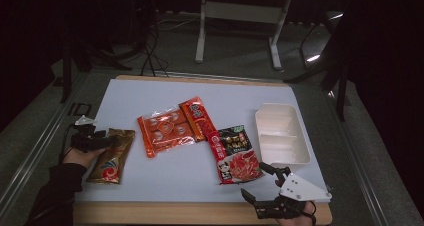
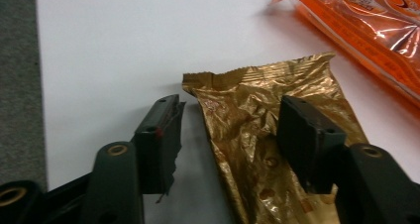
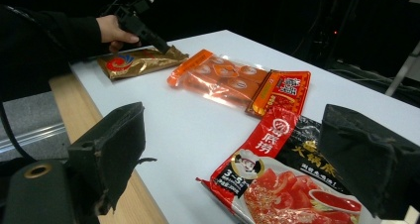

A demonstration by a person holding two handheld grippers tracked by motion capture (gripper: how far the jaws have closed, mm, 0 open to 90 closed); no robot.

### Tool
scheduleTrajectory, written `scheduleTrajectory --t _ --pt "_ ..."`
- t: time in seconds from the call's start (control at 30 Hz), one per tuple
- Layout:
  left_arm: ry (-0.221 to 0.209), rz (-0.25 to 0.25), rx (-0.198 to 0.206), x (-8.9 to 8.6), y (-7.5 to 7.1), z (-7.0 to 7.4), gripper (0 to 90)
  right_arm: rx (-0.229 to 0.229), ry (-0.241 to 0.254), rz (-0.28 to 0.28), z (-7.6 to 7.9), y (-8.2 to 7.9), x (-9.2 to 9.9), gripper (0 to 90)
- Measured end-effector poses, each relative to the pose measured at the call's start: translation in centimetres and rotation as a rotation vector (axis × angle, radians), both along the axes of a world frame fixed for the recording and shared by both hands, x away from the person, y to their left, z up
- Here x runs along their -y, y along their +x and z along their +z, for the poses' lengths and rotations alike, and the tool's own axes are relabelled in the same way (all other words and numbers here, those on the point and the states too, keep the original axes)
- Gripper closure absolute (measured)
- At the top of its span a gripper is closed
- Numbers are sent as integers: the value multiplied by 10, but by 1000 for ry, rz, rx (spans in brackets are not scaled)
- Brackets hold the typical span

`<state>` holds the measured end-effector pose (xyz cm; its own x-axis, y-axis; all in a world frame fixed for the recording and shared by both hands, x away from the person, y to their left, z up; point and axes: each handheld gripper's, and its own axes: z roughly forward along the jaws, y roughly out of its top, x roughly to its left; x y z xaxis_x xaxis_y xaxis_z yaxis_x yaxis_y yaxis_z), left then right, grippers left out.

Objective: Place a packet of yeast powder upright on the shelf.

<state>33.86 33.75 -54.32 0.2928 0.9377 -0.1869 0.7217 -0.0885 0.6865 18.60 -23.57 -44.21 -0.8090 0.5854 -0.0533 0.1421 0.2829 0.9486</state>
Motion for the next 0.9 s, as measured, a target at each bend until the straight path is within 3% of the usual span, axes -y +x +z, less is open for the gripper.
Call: scheduleTrajectory --t 0.13,0.33,0.5,0.63,0.67,0.77,0.9 --pt "-42 -27 -45 2 3 1 490 1 -4 3 0 0 -1 113" --pt "-25 -108 -81 11 6 5 632 -2 -9 8 0 0 -2 113" --pt "-3 -117 -102 14 9 8 649 -3 -9 14 0 -1 -2 113" --pt "33 -117 -89 16 9 10 760 -7 -5 16 0 -1 -2 113" --pt "46 -117 -85 17 9 10 822 -7 -5 17 0 -1 -2 126" --pt "107 -105 -68 21 8 10 900 -5 -3 18 0 -1 -2 130" --pt "94 -89 -53 19 5 10 900 -5 -3 17 1 -1 -2 130"
